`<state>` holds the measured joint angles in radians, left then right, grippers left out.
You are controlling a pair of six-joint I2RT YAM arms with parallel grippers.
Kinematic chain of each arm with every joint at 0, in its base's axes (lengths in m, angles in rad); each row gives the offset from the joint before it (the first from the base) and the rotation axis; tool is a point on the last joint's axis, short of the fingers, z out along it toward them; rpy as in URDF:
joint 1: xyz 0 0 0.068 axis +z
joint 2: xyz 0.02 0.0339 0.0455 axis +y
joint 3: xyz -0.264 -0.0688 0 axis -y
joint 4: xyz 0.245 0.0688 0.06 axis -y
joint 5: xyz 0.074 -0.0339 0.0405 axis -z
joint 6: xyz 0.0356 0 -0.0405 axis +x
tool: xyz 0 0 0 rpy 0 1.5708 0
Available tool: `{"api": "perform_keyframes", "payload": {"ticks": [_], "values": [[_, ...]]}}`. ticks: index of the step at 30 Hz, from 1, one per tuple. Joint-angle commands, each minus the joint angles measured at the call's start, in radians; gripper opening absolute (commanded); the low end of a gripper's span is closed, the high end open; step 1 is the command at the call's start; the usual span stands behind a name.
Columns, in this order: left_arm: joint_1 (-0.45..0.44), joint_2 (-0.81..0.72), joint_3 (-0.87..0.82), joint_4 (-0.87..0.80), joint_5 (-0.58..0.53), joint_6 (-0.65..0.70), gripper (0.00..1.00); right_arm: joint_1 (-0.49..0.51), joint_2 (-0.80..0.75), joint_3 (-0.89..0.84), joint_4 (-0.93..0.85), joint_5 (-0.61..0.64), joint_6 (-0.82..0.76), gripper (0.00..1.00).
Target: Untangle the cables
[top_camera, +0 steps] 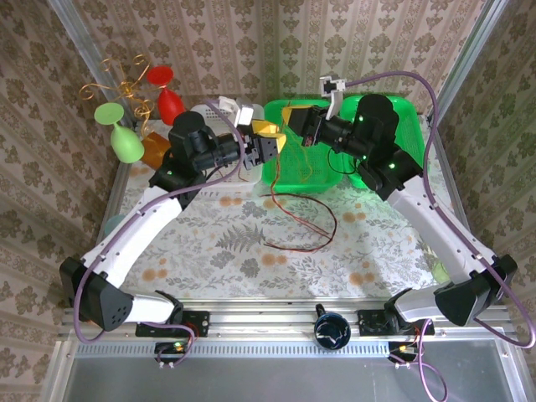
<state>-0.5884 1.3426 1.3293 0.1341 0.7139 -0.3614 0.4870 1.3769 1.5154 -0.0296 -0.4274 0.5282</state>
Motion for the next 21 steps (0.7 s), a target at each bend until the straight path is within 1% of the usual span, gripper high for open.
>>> {"api": "perform_keyframes", "payload": {"ticks": [1,3,8,12,14,16,17,20,21], "values": [[-0.004,0.010,0.036,0.010,-0.011,0.018,0.46,0.004,0.008,0.035,-0.026,-0.022,0.022,0.00],[-0.004,0.012,0.038,0.013,-0.017,0.018,0.42,0.007,0.008,0.035,-0.028,-0.024,0.023,0.00],[-0.011,0.020,0.050,0.021,-0.015,0.019,0.36,0.021,0.008,0.036,-0.026,-0.035,0.029,0.00],[-0.017,0.029,0.059,0.021,-0.018,0.023,0.32,0.034,0.043,0.037,-0.030,-0.039,0.030,0.00],[-0.018,0.032,0.061,0.019,-0.023,0.027,0.26,0.039,0.045,0.037,-0.029,-0.040,0.030,0.00],[-0.019,0.033,0.061,0.013,-0.031,0.035,0.17,0.040,0.045,0.035,-0.031,-0.035,0.029,0.00],[-0.019,0.032,0.062,0.012,-0.035,0.038,0.14,0.039,0.043,0.037,-0.034,-0.032,0.028,0.00],[-0.019,0.030,0.062,-0.001,-0.043,0.042,0.12,0.039,0.035,0.042,-0.047,-0.013,0.022,0.00],[-0.018,0.029,0.060,-0.003,-0.041,0.042,0.01,0.039,0.030,0.042,-0.047,-0.010,0.018,0.00]]}}
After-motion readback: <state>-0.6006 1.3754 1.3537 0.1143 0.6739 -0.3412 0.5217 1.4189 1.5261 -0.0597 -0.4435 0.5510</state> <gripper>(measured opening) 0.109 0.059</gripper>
